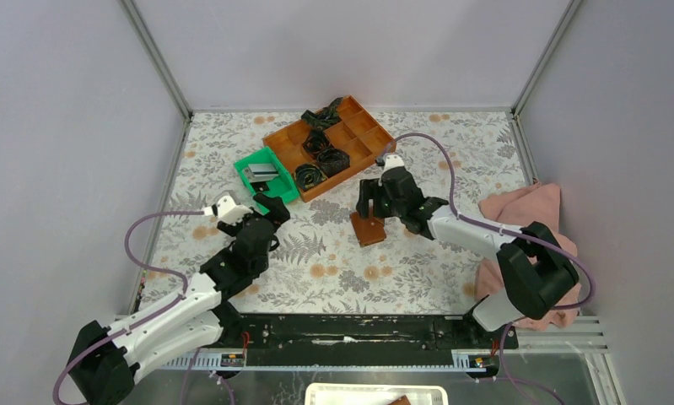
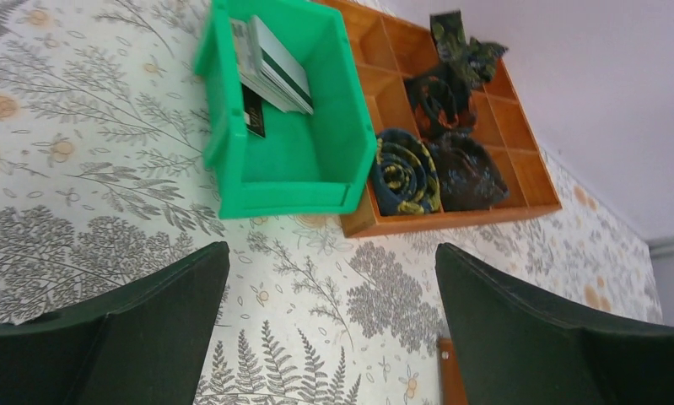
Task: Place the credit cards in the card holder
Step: Move the storage box to the center of the board.
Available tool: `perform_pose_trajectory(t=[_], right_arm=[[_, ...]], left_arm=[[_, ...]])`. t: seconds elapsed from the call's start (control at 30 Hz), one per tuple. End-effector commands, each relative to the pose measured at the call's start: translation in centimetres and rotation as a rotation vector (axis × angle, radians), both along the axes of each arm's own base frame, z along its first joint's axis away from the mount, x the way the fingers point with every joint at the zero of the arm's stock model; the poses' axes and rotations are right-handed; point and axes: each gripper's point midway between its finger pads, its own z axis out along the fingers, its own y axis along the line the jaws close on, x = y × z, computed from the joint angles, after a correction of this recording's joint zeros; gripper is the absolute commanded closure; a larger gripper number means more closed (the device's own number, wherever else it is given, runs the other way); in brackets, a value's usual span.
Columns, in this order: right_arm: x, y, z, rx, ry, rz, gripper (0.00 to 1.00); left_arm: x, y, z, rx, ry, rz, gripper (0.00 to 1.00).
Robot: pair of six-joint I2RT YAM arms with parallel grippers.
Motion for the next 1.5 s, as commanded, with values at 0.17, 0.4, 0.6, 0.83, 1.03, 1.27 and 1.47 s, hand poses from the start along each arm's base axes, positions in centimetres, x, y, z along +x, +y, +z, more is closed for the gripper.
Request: perform_pose_trajectory(t=[0.17,0.4,0.6,0.83,1.03,1.27,1.47], right_arm=[[3.6,7.3,3.9,-0.015,-0.114,0.198,0.22],[7.0,12.7,5.3,-0.064,-0.172,0.256,0.23],[8.8,16.4,4.9,-0.088,-0.201,0.293,0.23],[10.2,18.0,5.0,-0.091,-0.229,0.29,0.23],[10.5,17.8,4.5,-0.111,-0.239,0.282,0.24],[10.6,16.7,5.1,-0.125,-0.265,0.25,0.23],[10.4,15.8,6.0,-0.131,-0.289,0.228,0.23]], left_arm=[[-0.1,5.3,0.6,-0.046,-0.05,0.268,0.0],[2.1,8.1,0.0,-0.104,-0.026,0.329,0.0],[5.0,10.8,-0.6,-0.156,-0.021,0.349,0.0],[8.4,10.3,0.3,-0.145,-0.043,0.284,0.0],[10.0,9.6,0.1,-0.154,-0.036,0.244,0.01],[11.8,8.6,-1.6,-0.169,0.031,0.194,0.05],[12.5,8.2,-3.5,-0.175,0.102,0.183,0.11]])
